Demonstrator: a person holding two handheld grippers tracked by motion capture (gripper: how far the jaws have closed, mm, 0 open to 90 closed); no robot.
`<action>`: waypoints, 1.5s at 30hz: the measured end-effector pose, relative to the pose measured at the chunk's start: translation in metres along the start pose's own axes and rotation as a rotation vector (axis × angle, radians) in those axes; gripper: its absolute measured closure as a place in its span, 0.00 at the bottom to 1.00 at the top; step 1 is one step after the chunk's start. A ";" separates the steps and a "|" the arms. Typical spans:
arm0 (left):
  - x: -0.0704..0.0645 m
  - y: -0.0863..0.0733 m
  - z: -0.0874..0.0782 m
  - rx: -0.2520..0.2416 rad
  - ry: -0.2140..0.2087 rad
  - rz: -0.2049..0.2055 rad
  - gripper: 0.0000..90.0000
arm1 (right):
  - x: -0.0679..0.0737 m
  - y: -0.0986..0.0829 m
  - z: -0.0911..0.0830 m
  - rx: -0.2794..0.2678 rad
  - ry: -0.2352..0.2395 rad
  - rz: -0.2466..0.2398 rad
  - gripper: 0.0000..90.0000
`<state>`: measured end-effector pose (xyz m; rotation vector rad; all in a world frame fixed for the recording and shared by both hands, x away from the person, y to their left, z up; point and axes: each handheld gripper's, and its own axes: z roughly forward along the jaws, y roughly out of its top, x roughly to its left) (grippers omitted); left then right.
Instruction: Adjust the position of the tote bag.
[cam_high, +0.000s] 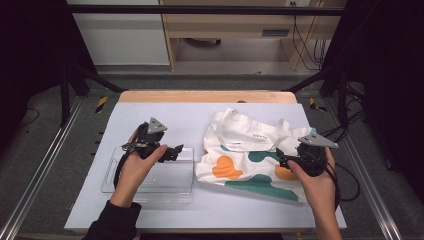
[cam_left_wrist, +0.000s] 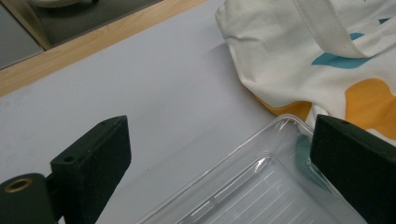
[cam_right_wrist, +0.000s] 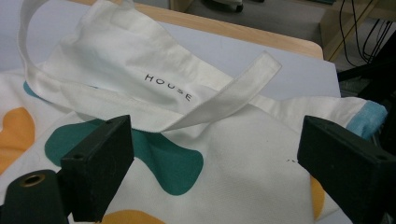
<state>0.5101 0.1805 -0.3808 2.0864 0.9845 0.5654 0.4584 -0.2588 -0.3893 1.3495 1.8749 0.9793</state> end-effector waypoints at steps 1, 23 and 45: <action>0.001 0.000 -0.001 -0.001 0.001 0.003 0.06 | 0.000 0.000 0.000 0.001 -0.001 0.001 0.13; -0.013 0.003 0.002 0.023 -0.045 0.054 0.06 | -0.035 0.000 -0.019 -0.030 -0.085 0.082 0.56; -0.032 0.007 0.006 0.040 -0.072 0.104 0.06 | -0.095 0.019 0.059 0.169 -0.146 0.190 0.32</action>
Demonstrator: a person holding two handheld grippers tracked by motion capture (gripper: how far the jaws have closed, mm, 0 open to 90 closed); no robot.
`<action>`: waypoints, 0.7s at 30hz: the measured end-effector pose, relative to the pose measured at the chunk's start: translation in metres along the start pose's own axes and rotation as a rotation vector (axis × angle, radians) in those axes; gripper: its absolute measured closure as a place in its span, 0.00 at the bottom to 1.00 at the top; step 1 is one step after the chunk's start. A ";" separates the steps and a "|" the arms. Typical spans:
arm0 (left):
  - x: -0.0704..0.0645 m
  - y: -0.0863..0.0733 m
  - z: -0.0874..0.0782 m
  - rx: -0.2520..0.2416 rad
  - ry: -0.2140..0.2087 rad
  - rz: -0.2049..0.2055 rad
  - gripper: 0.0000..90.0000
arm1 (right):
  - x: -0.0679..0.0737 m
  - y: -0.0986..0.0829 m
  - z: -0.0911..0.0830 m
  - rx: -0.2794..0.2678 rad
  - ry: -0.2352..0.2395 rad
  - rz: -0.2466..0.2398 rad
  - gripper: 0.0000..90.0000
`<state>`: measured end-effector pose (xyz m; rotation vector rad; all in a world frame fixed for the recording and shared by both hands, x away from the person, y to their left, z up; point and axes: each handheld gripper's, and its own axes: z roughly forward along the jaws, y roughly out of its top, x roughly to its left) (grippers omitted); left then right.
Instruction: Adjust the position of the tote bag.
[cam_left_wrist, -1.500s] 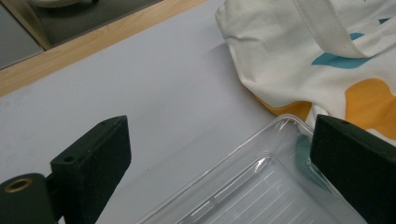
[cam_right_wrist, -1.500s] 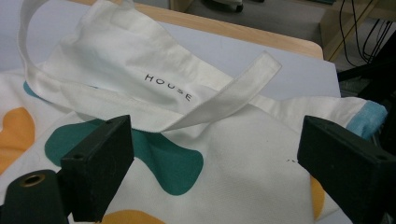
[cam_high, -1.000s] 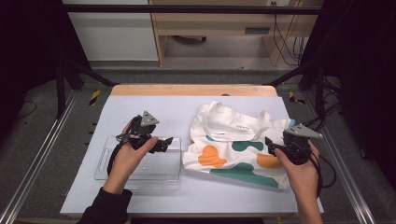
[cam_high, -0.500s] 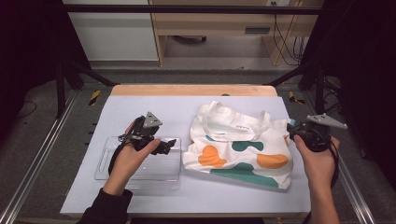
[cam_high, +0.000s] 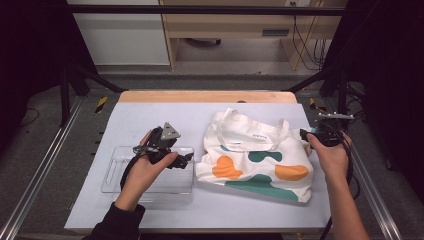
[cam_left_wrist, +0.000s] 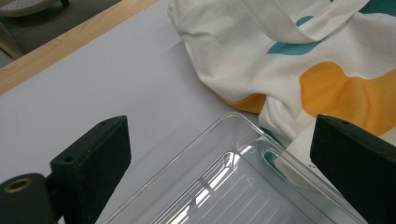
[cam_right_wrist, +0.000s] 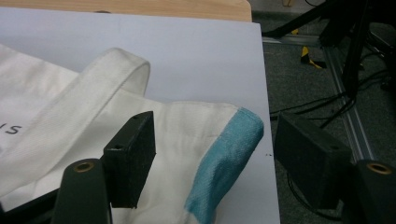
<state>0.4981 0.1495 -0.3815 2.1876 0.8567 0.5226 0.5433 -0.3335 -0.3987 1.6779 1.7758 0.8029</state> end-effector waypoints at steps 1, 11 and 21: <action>0.000 0.000 0.000 0.000 0.000 0.000 0.06 | -0.001 0.000 0.002 0.007 -0.002 -0.007 0.32; -0.003 0.003 0.003 -0.005 0.009 0.005 0.06 | 0.000 -0.001 0.017 0.060 -0.003 0.007 0.28; -0.004 0.005 0.001 -0.018 0.001 0.002 0.05 | 0.004 -0.008 0.020 0.088 -0.001 -0.004 0.40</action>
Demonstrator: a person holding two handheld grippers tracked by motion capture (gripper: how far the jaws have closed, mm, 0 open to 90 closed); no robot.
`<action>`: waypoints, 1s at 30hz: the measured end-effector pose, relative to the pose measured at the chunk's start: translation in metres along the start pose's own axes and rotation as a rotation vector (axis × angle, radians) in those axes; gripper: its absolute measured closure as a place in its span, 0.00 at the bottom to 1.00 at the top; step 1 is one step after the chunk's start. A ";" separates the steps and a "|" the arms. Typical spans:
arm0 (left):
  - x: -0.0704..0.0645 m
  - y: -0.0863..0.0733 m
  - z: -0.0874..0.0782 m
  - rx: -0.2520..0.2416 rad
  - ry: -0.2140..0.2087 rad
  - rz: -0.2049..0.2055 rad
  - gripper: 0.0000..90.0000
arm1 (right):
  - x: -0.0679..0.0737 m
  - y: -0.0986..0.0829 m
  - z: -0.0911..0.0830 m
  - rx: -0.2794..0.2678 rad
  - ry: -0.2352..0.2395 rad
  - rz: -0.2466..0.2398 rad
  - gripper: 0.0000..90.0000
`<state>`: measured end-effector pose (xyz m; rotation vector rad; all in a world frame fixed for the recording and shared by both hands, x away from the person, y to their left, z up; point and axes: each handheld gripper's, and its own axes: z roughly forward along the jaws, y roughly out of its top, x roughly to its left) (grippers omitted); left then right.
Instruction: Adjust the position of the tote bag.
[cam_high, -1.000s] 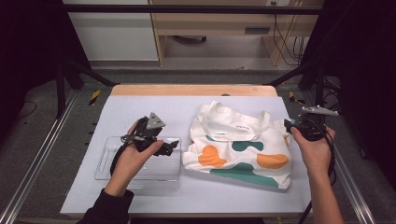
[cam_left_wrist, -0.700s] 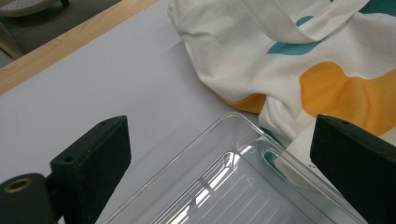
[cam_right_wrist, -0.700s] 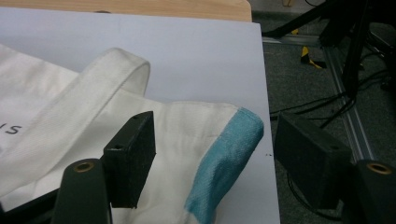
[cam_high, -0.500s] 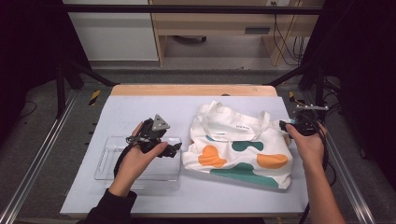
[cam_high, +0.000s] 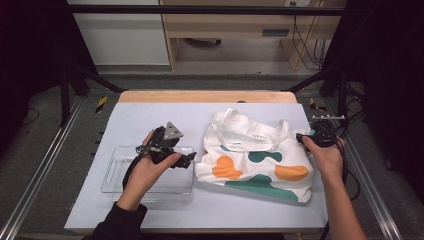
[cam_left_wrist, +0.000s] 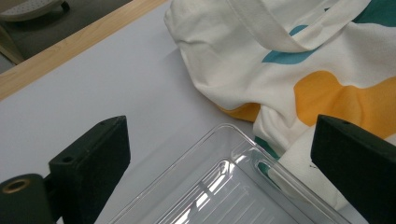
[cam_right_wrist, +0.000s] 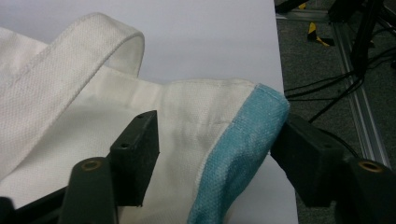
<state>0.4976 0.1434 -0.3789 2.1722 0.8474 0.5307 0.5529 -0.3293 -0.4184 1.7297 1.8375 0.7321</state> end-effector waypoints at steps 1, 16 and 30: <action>0.000 0.000 0.000 0.002 0.002 -0.002 0.05 | 0.001 0.000 0.000 0.000 -0.005 0.003 0.43; -0.007 0.003 0.000 -0.007 -0.017 0.019 0.05 | 0.032 -0.009 -0.055 -0.217 0.178 -0.097 0.85; -0.017 0.010 -0.009 -0.025 -0.017 0.047 0.05 | 0.073 -0.048 -0.099 -0.354 0.316 -0.235 0.85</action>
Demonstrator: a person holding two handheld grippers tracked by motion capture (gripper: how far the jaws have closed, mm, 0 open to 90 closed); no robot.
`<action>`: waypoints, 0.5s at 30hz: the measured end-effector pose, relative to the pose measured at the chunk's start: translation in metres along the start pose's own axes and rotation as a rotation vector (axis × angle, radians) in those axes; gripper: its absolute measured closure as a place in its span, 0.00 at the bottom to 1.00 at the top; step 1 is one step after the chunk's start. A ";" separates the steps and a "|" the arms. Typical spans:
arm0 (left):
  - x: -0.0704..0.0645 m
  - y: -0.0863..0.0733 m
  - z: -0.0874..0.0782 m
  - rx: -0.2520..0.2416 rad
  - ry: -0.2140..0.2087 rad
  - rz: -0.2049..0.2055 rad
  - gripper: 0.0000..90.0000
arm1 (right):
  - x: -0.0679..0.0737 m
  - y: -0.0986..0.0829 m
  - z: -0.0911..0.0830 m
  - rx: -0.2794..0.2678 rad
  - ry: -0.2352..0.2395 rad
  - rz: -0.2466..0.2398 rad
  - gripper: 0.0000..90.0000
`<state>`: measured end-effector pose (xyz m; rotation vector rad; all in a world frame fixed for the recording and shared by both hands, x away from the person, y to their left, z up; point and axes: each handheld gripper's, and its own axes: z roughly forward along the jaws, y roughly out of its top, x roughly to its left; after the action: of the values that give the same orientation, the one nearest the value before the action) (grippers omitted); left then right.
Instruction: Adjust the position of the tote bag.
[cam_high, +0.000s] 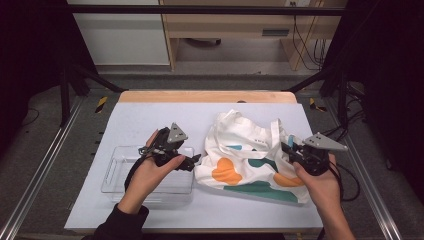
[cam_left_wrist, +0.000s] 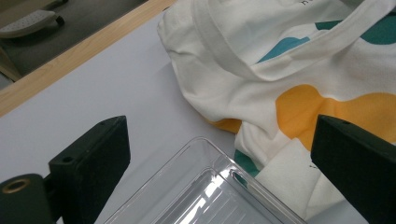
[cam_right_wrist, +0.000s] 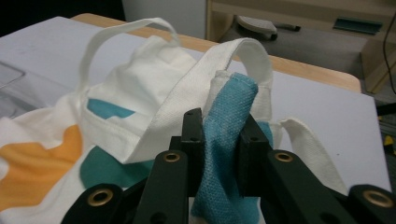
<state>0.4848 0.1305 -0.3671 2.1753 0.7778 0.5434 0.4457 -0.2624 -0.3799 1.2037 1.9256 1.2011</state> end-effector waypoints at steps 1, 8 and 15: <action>-0.001 0.001 0.001 -0.002 0.000 -0.001 0.05 | 0.003 -0.003 -0.002 -0.006 0.010 -0.004 0.85; -0.013 0.009 0.005 0.004 -0.018 0.034 0.05 | 0.021 -0.018 -0.014 -0.018 0.075 -0.056 0.85; -0.026 0.033 0.013 0.004 -0.025 0.073 0.05 | 0.032 -0.034 -0.025 -0.021 0.117 -0.100 0.85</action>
<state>0.4853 0.0890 -0.3534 2.2170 0.6883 0.5508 0.3984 -0.2502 -0.3994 1.0338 2.0285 1.2602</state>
